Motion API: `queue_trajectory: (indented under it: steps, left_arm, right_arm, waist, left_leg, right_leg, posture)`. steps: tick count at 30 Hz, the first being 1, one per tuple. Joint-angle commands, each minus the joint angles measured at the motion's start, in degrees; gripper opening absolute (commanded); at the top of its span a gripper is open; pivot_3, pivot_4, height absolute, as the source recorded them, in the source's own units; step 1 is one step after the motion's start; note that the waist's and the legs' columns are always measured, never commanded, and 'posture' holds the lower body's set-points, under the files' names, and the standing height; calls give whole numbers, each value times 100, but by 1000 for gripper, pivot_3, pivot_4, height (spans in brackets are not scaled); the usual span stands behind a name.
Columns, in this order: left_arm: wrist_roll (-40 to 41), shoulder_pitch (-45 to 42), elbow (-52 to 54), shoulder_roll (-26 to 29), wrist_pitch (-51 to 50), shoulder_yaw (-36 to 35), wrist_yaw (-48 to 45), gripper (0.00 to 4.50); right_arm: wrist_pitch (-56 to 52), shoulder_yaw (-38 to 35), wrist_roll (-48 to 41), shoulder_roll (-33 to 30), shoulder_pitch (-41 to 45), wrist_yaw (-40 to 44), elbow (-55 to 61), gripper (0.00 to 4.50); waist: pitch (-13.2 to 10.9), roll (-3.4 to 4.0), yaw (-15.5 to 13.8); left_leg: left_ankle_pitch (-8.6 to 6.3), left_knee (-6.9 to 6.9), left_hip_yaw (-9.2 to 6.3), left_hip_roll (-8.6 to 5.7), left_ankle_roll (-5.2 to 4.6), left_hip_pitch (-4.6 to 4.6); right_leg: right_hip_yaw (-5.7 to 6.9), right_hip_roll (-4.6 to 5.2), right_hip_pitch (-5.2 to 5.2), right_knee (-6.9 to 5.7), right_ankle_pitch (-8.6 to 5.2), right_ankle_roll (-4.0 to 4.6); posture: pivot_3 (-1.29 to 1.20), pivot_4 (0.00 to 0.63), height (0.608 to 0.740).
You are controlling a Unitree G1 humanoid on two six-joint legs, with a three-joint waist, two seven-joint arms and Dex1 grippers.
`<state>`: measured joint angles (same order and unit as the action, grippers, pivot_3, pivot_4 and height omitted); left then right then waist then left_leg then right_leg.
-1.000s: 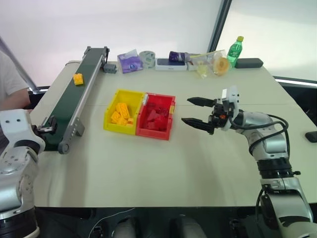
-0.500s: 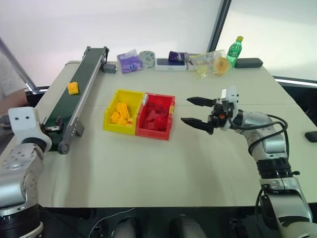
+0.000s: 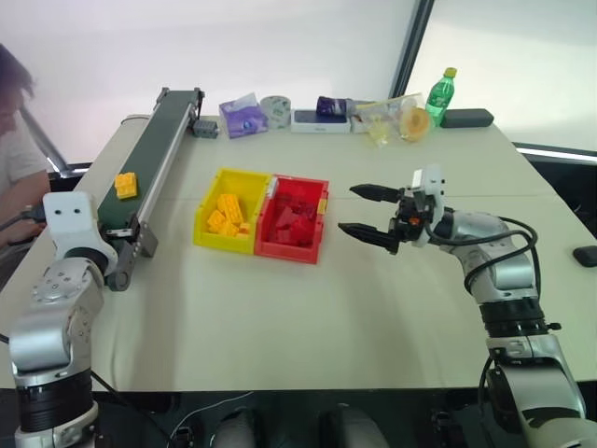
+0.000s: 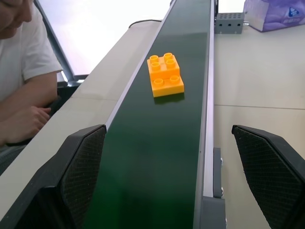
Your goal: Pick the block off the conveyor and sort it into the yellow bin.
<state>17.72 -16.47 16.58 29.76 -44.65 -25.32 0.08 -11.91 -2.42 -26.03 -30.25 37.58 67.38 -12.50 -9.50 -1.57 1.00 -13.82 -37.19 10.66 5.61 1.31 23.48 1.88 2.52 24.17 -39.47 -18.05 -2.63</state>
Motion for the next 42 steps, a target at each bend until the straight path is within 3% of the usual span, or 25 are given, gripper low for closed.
queue_trajectory:
  steps: [1,12,23,26,31,42]
  left_arm:
    - [-143,-175,-4,123,44,20,-36,4464]
    - [-232,-318,-220,120,-17,8,-92,4464]
    - [-259,134,-152,54,-56,-273,-115,4464]
    - [-109,255,-70,-121,-201,-412,-94,3662]
    - [-137,243,39,-168,-107,-485,-44,1258]
    - [481,-436,454,-419,541,-332,-567,1281]
  right_arm:
    - [58,-76,-55,-10,0,-9,219,4500]
    - [80,-81,-49,-3,-49,-36,232,4500]
    - [104,-78,-34,-9,-34,-45,188,4500]
    - [117,-78,-30,-5,-1,-39,151,4500]
    - [135,-76,-27,-9,19,-24,118,4500]
    - [67,-113,-94,-20,4,-32,194,4500]
  waist:
    - [0,0,-2]
    - [0,0,-9]
    - [0,0,-2]
    - [0,0,-7]
    - [0,0,-3]
    - [1,-2,-20]
  left_leg:
    - [0,0,0,0,0,0]
    - [0,0,0,0,0,0]
    - [0,0,0,0,0,0]
    - [0,0,0,-1,0,0]
    - [0,0,-1,0,0,-1]
    - [0,-3,-1,-1,0,-1]
  right_leg:
    - [0,0,0,0,0,0]
    - [0,1,0,0,0,0]
    - [0,2,0,0,0,0]
    - [0,4,-1,0,0,0]
    - [0,1,-1,-1,0,0]
    - [1,3,-5,0,0,-1]
  posture:
    - [0,150,740]
    - [0,150,740]
    - [0,150,740]
    - [0,150,740]
    - [0,150,740]
    - [0,150,740]
